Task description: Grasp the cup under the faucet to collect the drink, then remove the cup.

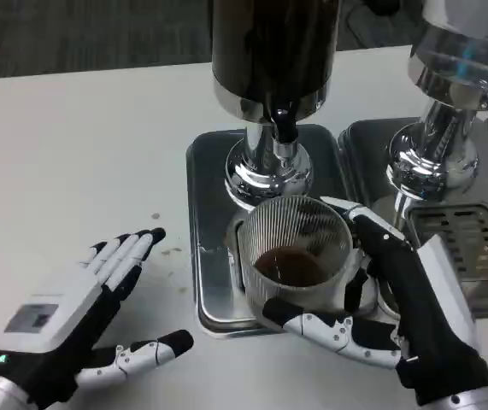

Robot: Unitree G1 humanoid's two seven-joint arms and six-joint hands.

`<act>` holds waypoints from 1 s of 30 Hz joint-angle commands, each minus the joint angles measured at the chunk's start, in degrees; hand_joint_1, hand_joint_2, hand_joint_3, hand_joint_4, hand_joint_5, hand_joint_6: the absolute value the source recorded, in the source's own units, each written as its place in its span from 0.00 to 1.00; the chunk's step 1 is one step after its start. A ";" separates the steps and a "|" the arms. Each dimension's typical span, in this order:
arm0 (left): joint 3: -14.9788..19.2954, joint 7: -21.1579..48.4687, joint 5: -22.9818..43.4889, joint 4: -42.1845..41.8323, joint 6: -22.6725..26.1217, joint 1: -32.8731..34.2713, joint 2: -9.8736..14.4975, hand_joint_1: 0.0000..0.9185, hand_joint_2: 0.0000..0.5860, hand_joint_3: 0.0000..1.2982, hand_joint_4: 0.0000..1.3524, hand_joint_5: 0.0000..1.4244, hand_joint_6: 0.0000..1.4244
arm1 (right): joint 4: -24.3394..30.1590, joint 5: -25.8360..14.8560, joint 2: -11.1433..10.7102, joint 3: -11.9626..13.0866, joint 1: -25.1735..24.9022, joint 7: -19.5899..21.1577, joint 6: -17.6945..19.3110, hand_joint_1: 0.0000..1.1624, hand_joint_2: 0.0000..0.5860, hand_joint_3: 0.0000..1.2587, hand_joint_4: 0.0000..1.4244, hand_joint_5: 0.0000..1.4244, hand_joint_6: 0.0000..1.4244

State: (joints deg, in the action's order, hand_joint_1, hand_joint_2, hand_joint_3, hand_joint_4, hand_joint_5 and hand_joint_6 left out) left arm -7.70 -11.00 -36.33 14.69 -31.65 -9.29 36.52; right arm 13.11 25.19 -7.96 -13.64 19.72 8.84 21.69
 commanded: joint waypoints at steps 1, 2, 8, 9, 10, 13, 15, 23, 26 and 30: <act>0.62 -0.48 -0.47 -2.24 1.14 -1.53 -0.36 0.00 0.23 0.00 0.00 0.00 0.00 | 2.00 -1.16 0.08 0.21 0.11 -0.24 2.05 0.77 0.32 0.42 0.45 0.60 0.79; 0.71 -0.52 -0.53 -2.50 1.35 -1.70 -0.38 0.00 0.24 0.00 0.00 0.00 0.00 | 2.29 -1.32 -0.05 0.31 0.39 -0.44 2.08 0.77 0.32 0.42 0.45 0.60 0.79; 1.19 -0.79 -1.07 -4.18 2.61 -2.89 -0.49 0.00 0.24 0.00 0.00 0.00 0.00 | 3.33 -2.31 -0.89 0.87 1.76 -1.40 2.21 0.77 0.32 0.43 0.45 0.61 0.79; 1.22 -0.71 -1.09 -4.37 2.78 -3.01 -0.46 0.00 0.24 0.00 0.00 0.00 0.00 | 3.57 -2.30 -0.85 0.90 2.00 -1.38 2.16 0.77 0.32 0.43 0.45 0.61 0.80; 1.27 -0.69 -1.11 -4.55 2.87 -3.15 -0.41 0.00 0.24 0.00 0.00 0.00 0.00 | 3.87 -2.41 -0.84 0.90 2.30 -1.50 2.09 0.77 0.32 0.43 0.45 0.61 0.80; 1.41 -0.51 -1.19 -5.31 3.15 -3.80 -0.36 0.00 0.24 0.00 0.00 0.00 0.00 | 4.45 -2.43 -0.83 0.83 2.96 -1.71 2.00 0.77 0.32 0.43 0.45 0.61 0.80; 1.47 -0.42 -1.18 -5.58 3.25 -4.04 -0.42 0.00 0.24 0.00 0.00 0.00 0.00 | 4.57 -2.53 -0.72 0.84 3.05 -1.79 1.80 0.77 0.32 0.43 0.45 0.61 0.80; 1.44 -0.34 -0.77 -5.80 3.42 -4.50 -0.80 0.00 0.24 0.00 0.00 0.00 0.00 | 5.17 -2.86 -0.99 1.18 2.55 -3.09 1.10 0.76 0.33 0.43 0.46 0.61 0.80; 1.39 -0.35 -0.88 -5.91 3.50 -4.45 -0.94 0.00 0.24 0.00 0.00 0.00 0.00 | 5.15 -2.97 -0.66 1.69 2.42 -3.08 1.09 0.76 0.33 0.44 0.46 0.61 0.80; 1.43 -0.25 -0.77 -6.00 3.68 -4.45 -1.11 0.00 0.24 0.00 0.00 0.00 0.00 | 5.49 -3.40 -0.80 2.14 2.17 -3.82 0.91 0.76 0.33 0.44 0.46 0.61 0.80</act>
State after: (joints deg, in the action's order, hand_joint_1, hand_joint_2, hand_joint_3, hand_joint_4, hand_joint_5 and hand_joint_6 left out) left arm -6.59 -11.05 -36.71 9.30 -28.57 -13.37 35.67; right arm 16.28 23.13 -9.20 -11.76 22.82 5.20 21.64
